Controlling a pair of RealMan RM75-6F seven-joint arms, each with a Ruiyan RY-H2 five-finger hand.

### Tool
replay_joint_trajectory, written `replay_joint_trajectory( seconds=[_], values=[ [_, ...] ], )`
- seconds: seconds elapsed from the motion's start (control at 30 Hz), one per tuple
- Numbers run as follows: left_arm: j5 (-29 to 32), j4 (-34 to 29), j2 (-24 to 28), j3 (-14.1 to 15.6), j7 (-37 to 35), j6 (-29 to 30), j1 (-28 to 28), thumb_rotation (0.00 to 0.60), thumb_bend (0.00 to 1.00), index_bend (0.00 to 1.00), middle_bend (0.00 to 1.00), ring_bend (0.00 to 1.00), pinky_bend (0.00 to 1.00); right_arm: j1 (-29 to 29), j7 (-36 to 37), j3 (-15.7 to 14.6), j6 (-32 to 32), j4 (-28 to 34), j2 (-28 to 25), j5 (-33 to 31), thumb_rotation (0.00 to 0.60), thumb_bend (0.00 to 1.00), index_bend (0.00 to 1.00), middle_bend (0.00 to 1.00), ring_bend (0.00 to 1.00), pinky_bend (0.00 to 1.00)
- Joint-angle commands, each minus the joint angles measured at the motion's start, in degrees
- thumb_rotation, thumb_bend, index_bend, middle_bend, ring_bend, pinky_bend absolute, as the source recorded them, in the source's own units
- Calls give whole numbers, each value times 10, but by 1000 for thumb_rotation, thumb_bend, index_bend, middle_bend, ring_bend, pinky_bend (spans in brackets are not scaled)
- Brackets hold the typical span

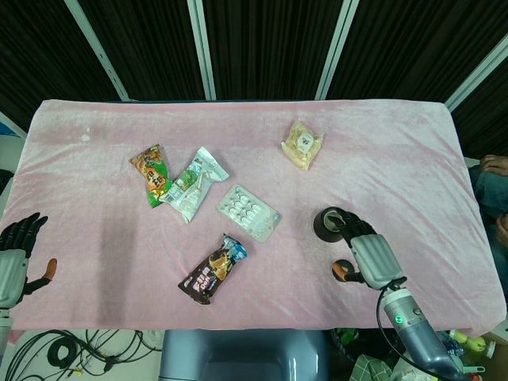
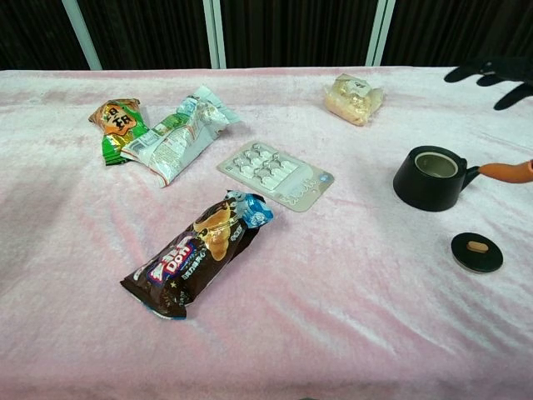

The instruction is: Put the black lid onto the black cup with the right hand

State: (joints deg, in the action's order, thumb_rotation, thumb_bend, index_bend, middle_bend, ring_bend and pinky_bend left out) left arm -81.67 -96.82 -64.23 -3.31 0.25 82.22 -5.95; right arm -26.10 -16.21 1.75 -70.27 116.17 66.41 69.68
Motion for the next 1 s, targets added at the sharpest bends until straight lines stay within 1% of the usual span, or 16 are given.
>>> replay_joint_trajectory(
  seconds=[0.03, 0.2, 0.4, 0.57, 0.77, 1.0],
  values=[
    [0, 0, 0, 0, 1, 0, 0, 600, 439, 77, 20, 0, 50, 43, -30, -28, -47, -31, 52, 13, 600, 217, 197, 0, 38, 157],
    [1, -2, 1, 1, -1, 0, 1, 600, 439, 77, 20, 0, 55, 62, -8, -30, -48, -58, 87, -10, 600, 217, 302, 0, 38, 157],
    [1, -2, 2, 1, -3, -2, 0, 600, 439, 77, 20, 0, 55, 77, 1, -31, -48, -110, 124, -23, 600, 223, 347, 0, 38, 157],
    [2, -2, 2, 0, -3, -1, 0, 600, 440, 77, 20, 0, 55, 80, 27, -14, -40, -153, 161, -42, 600, 247, 385, 0, 38, 157],
    [4, -3, 2, 0, -2, -3, 0, 600, 440, 77, 20, 0, 55, 77, 32, 2, -22, -191, 183, -61, 600, 257, 424, 0, 38, 157],
    [5, -4, 2, 0, -1, -2, 0, 600, 440, 77, 19, 0, 55, 77, 39, 14, -8, -215, 195, -76, 600, 268, 473, 0, 38, 157]
  ],
)
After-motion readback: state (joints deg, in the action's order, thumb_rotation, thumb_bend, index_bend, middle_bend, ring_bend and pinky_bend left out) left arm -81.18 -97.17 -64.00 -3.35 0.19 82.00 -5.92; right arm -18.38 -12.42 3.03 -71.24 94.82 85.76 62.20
